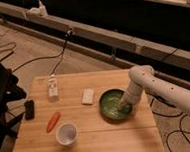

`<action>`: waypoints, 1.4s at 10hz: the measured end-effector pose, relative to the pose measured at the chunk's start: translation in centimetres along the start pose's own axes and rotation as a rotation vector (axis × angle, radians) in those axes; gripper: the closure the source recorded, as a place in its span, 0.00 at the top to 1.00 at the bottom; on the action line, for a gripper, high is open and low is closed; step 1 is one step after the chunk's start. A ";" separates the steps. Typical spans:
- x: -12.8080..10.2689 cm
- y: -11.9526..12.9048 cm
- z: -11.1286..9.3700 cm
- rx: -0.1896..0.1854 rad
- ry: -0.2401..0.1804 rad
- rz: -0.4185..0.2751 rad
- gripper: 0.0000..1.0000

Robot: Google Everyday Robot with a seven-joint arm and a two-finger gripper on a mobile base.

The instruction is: Drag the ceramic bowl in a circle

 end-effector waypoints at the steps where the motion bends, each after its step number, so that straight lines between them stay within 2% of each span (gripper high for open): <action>1: -0.2 0.2 -0.6 0.006 -0.015 -0.009 0.28; 3: -0.5 0.5 -2.2 0.039 -0.087 -0.035 0.06; 4: -0.6 0.0 -3.0 0.053 -0.127 -0.024 0.01; 6: -0.4 -1.5 -4.4 0.067 -0.182 0.017 0.00; 9: 0.0 -7.0 -7.6 0.115 -0.276 0.150 0.00; 10: 0.0 -7.7 -8.4 0.133 -0.291 0.171 0.00; 12: -1.3 -7.4 -10.1 0.176 -0.332 0.180 0.00; 14: -3.0 -5.6 -10.3 0.215 -0.351 0.166 0.00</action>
